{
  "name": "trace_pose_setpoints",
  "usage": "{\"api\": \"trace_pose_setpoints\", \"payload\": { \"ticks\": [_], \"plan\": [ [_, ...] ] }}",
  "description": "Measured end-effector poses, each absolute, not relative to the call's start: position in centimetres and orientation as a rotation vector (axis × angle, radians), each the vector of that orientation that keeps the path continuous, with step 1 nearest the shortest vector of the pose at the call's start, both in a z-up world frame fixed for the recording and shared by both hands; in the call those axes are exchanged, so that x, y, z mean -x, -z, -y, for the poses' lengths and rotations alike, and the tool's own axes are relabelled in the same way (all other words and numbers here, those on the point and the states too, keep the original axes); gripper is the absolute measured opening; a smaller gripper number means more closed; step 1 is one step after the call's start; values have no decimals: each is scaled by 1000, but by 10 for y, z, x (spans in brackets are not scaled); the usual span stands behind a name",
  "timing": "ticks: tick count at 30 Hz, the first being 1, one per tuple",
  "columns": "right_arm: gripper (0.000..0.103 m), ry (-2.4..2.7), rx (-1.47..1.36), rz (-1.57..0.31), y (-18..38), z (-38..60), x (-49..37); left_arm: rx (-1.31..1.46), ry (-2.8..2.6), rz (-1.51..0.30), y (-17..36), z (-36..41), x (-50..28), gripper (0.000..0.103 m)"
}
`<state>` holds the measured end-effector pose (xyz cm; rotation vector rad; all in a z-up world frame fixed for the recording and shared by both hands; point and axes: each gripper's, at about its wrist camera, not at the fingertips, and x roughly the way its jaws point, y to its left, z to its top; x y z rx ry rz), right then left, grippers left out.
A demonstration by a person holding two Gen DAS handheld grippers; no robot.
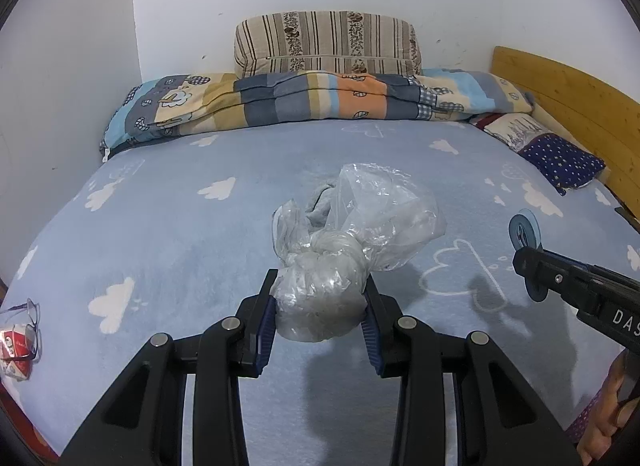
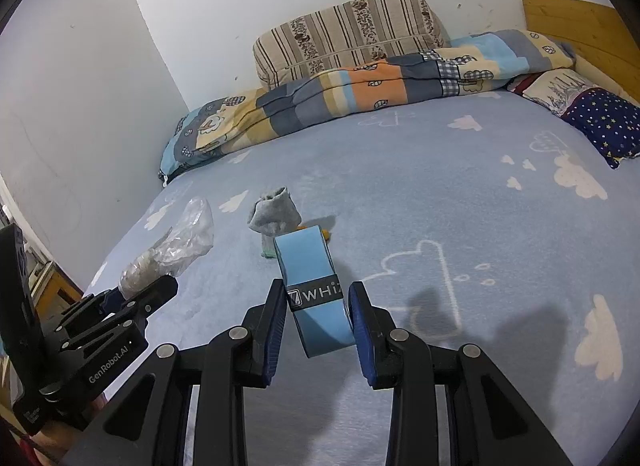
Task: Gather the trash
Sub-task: 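Lift the blue tape roll with the right tool while the left tool holds the plastic bag, then carry the tape roll and plastic bag with both tools over the purple basket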
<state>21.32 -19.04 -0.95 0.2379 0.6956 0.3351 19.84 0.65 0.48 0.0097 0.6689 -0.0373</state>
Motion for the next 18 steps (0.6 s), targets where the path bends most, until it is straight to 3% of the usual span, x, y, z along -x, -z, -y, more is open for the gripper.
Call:
{"api": "trace_pose_setpoints", "payload": {
  "ticks": [18],
  "plan": [
    [34, -294, -372, -615, -14, 232, -164, -23, 160, -635, -13, 30, -180, 36]
  ]
}}
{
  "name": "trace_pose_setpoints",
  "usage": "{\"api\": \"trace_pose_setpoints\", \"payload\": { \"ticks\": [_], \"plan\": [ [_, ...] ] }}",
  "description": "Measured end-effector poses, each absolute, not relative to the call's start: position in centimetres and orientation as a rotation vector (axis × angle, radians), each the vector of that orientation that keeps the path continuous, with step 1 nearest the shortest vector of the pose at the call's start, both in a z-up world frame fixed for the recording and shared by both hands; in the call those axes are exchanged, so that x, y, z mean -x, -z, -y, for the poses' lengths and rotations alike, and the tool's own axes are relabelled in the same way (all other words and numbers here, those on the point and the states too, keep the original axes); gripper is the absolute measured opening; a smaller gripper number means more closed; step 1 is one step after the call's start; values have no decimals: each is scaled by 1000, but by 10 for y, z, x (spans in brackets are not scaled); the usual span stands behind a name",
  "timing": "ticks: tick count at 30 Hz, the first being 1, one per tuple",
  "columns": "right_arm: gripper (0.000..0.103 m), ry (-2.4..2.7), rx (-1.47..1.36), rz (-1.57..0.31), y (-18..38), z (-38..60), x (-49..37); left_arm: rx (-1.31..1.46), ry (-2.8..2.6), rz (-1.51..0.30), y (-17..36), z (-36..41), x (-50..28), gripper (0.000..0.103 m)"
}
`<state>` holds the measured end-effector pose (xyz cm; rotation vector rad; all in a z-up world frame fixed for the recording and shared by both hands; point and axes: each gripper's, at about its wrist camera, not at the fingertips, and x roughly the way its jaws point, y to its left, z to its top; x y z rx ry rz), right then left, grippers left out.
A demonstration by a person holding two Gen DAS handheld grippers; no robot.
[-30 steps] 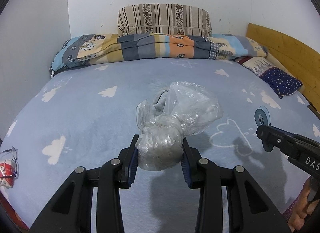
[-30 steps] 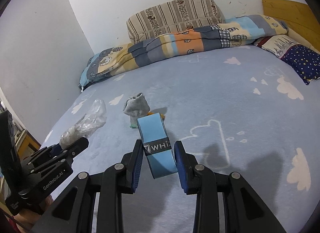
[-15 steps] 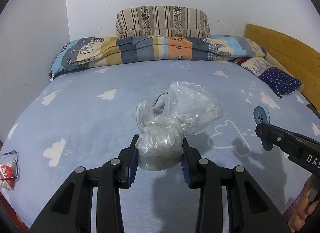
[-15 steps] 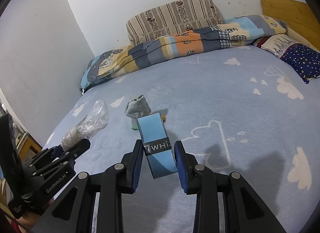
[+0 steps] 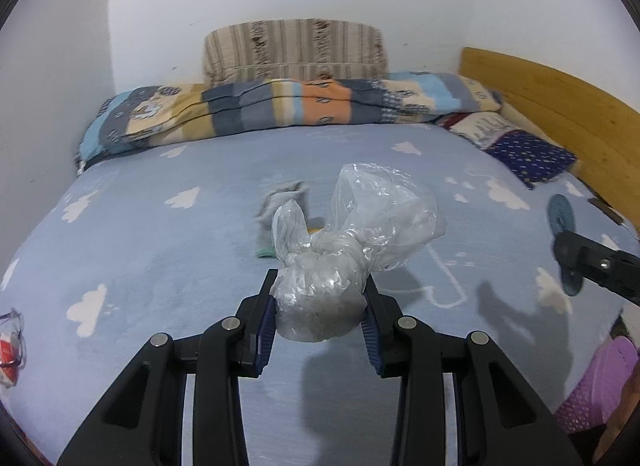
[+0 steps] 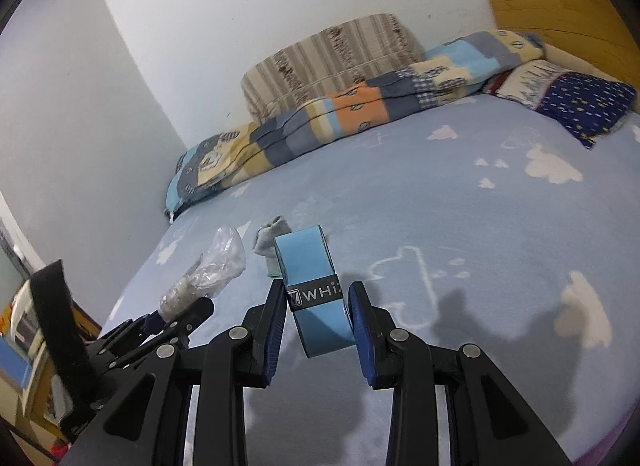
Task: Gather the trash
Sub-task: 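Carry the tape roll and plastic bag with both tools over the purple basket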
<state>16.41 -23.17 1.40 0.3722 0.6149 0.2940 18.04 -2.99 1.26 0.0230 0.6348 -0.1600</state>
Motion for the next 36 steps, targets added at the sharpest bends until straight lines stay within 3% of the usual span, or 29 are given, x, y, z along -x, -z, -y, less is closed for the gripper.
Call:
{"api": "trace_pose_setpoints", "payload": {
  "ticks": [14, 26, 36],
  "plan": [
    [34, 2, -490, -502, -48, 399, -2, -94, 707, -640, -38, 179, -99, 36],
    [34, 266, -669, -524, -12, 514, 103, -258, 1072, -753, -40, 323, -29, 36],
    [34, 318, -776, -559, 20, 538, 127, -383, 1107, -845, -19, 375, -9, 37]
  ]
}}
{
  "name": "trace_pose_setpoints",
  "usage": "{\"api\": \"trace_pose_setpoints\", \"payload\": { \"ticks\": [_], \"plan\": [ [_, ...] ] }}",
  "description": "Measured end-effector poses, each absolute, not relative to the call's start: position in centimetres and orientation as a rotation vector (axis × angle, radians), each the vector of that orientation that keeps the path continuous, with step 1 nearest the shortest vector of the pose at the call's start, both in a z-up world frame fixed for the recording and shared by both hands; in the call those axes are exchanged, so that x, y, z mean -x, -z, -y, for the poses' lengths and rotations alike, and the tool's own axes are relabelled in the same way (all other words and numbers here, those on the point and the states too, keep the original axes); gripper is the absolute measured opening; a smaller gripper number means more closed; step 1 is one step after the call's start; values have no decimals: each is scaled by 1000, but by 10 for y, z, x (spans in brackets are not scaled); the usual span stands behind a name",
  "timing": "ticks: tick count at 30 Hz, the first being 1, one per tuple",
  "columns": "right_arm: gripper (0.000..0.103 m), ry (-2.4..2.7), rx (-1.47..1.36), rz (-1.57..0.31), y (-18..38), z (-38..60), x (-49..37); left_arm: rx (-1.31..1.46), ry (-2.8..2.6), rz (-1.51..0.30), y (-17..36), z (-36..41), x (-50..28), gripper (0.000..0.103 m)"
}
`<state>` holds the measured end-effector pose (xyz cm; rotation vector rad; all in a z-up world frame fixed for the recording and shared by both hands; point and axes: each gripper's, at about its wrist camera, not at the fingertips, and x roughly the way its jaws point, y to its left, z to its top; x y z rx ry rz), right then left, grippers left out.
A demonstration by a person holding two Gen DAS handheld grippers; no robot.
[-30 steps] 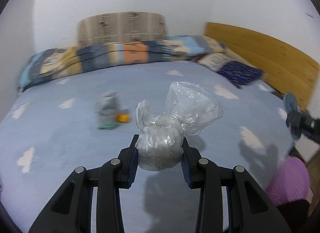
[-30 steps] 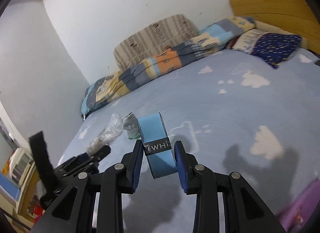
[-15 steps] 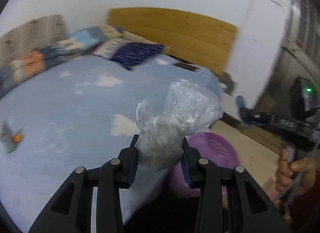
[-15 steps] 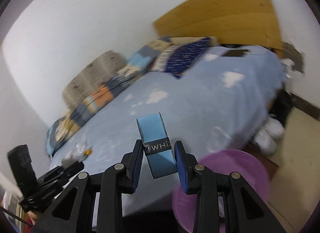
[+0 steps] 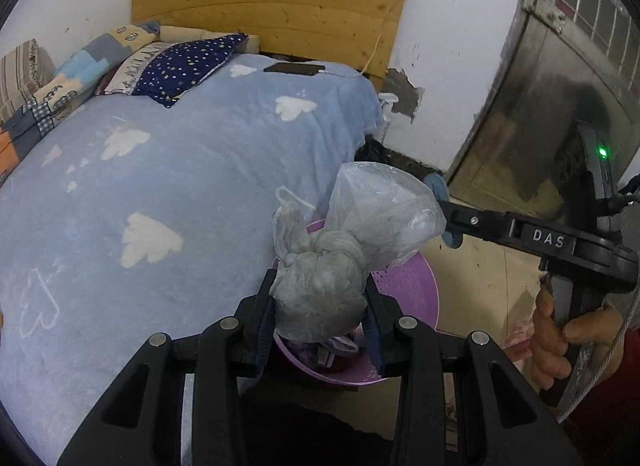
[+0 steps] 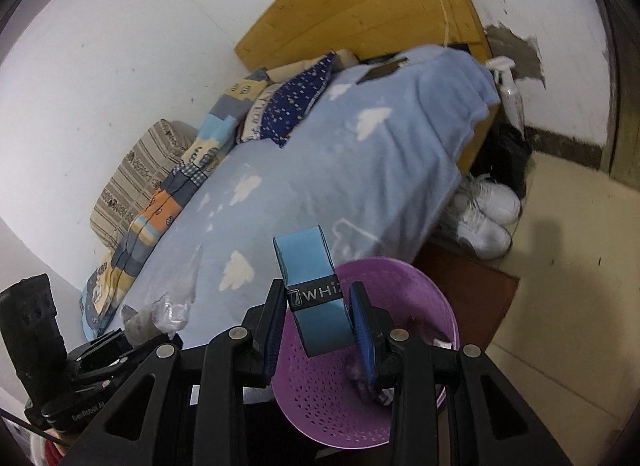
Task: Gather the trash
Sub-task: 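Carry the tape roll and plastic bag with both tools over the purple basket, then open both tools over the purple basket to drop the bag and tape, then move both open tools back over the grey sock and yellow toy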
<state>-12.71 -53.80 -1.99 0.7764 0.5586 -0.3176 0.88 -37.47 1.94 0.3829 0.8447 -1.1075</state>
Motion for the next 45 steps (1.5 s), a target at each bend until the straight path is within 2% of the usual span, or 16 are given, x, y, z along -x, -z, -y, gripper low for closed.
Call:
{"api": "trace_pose_setpoints", "payload": {
  "ticks": [2, 4, 5, 6, 8, 28, 37, 45],
  "plan": [
    [35, 321, -796, -567, 25, 540, 127, -395, 1107, -844, -18, 379, -7, 40],
    [35, 333, -808, -573, 30, 542, 129, -398, 1104, -838, -18, 382, -4, 49],
    [39, 338, -811, -575, 30, 543, 130, -399, 1095, -833, -18, 383, -4, 61],
    [42, 345, -814, -577, 31, 544, 132, -395, 1087, -826, -19, 383, -4, 66],
    [46, 356, -817, -571, 30, 546, 134, -389, 1095, -821, -20, 383, -3, 66],
    [51, 273, -752, -594, 19, 516, 102, -276, 943, -819, -28, 311, -43, 66],
    [55, 175, -673, -643, 8, 478, 57, -176, 840, -808, -37, 249, -74, 67],
    [58, 36, -538, -663, -15, 419, -12, -82, 686, -784, -41, 167, -115, 71]
  ]
}}
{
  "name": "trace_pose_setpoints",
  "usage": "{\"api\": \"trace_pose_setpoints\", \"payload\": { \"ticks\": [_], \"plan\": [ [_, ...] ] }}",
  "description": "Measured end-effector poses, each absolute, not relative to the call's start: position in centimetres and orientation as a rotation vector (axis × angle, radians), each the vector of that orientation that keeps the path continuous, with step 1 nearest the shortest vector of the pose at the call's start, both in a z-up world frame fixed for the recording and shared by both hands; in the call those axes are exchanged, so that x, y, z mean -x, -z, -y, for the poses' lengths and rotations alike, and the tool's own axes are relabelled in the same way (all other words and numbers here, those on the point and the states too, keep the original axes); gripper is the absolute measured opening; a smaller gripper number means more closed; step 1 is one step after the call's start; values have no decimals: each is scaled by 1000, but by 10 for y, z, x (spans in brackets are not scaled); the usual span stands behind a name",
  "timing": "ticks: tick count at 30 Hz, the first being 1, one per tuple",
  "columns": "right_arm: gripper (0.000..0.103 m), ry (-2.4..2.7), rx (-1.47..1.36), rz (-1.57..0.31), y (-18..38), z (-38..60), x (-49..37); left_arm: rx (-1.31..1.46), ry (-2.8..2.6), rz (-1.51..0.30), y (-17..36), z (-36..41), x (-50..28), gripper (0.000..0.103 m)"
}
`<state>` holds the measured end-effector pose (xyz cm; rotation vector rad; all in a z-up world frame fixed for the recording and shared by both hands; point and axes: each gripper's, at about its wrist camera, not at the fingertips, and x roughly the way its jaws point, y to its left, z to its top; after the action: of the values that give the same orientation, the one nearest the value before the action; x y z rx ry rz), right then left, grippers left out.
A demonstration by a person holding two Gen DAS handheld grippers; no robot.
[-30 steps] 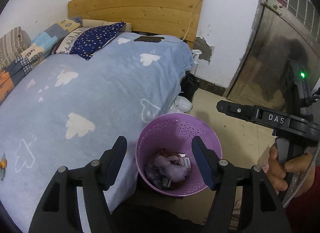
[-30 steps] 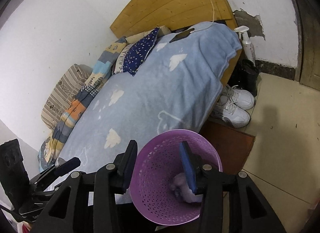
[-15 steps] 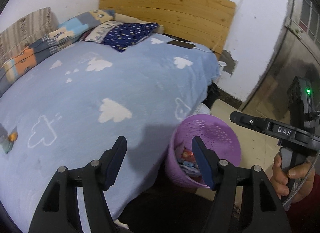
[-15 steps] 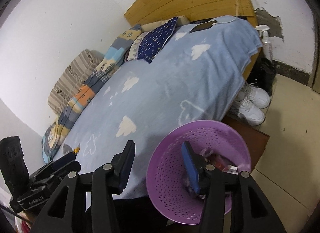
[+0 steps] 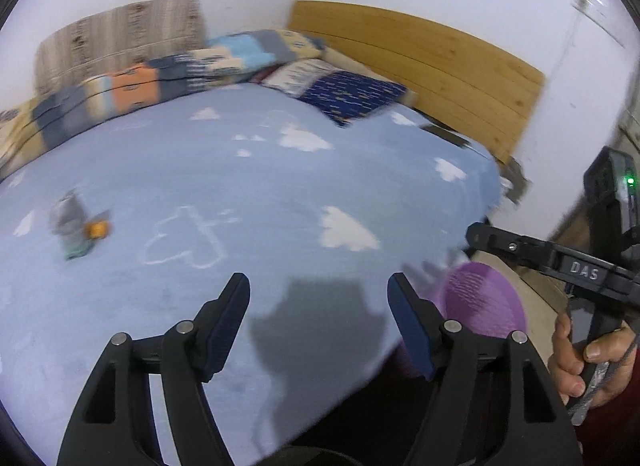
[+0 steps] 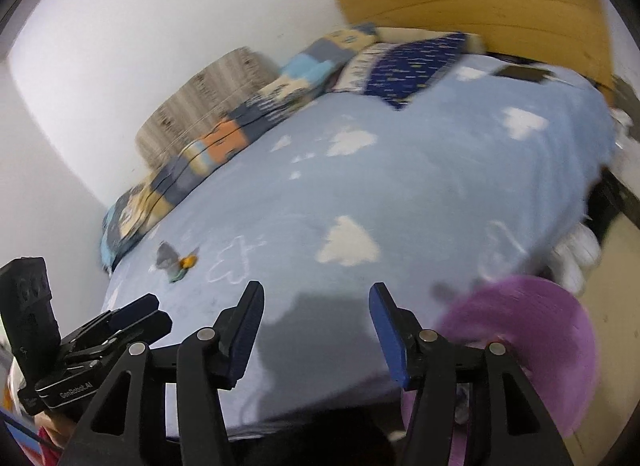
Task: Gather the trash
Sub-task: 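Move both open tools back over the grey sock and yellow toy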
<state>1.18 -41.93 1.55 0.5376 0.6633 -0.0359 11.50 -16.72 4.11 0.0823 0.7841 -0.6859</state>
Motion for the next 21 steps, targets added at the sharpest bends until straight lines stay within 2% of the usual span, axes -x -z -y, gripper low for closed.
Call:
{"api": "trace_pose_setpoints", "payload": {
  "ticks": [4, 9, 11, 16, 21],
  "plan": [
    [60, -52, -484, -685, -19, 378, -57, -20, 559, -783, -38, 111, -147, 72],
    [64, -144, -470, -738, -3, 325, -116, 27, 359, -769, -31, 47, -191, 82],
    [64, -171, -451, -774, 8, 301, -140, 26, 253, -765, -25, 24, -216, 83],
    [64, -226, -420, -841, 37, 260, -180, -6, 144, -814, 3, 0, -285, 85],
    [64, -260, -399, -884, 51, 255, -181, -96, 78, -832, 32, 7, -348, 86]
  ]
}}
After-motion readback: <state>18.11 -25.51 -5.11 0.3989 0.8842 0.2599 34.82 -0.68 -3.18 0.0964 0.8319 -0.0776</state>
